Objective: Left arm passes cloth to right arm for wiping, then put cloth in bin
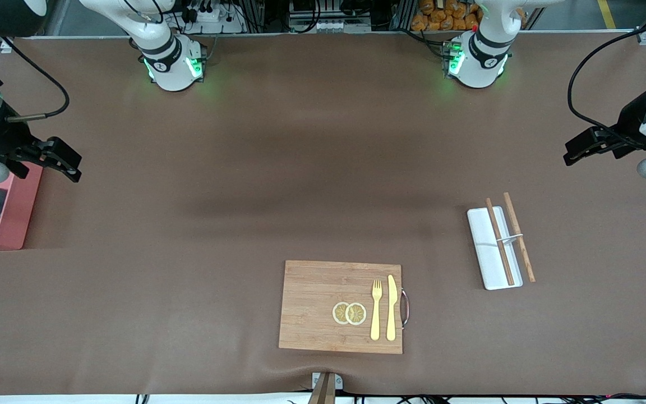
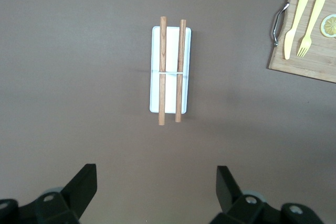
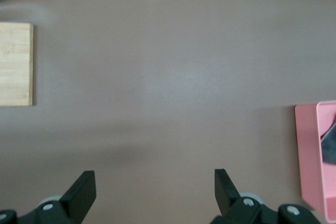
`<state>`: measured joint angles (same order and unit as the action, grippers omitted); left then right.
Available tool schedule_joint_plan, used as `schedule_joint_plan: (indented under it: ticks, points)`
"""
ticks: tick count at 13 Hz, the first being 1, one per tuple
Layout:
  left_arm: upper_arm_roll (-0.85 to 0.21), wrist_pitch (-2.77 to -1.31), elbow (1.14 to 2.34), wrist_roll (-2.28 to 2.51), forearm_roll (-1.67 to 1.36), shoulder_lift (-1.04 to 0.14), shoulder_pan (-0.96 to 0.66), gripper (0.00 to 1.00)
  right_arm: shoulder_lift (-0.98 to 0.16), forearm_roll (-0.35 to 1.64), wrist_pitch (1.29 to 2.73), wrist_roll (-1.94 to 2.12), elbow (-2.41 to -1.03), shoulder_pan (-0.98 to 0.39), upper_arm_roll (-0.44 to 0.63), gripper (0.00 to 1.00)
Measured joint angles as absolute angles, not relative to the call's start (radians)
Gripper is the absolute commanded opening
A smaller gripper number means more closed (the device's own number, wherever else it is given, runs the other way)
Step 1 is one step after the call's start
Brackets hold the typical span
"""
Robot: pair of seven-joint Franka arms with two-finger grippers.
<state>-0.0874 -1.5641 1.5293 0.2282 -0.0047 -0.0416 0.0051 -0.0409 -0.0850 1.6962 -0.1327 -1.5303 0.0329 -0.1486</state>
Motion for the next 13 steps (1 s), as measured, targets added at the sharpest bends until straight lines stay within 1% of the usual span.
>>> schedule_joint_plan:
  ticks: [13]
  points:
    - [-0.088,-1.563,1.534,0.228,-0.005,-0.042,0.005,1.0,-0.041,-0.095,1.694,-0.091,-1.511,0.021,-0.153,1.0]
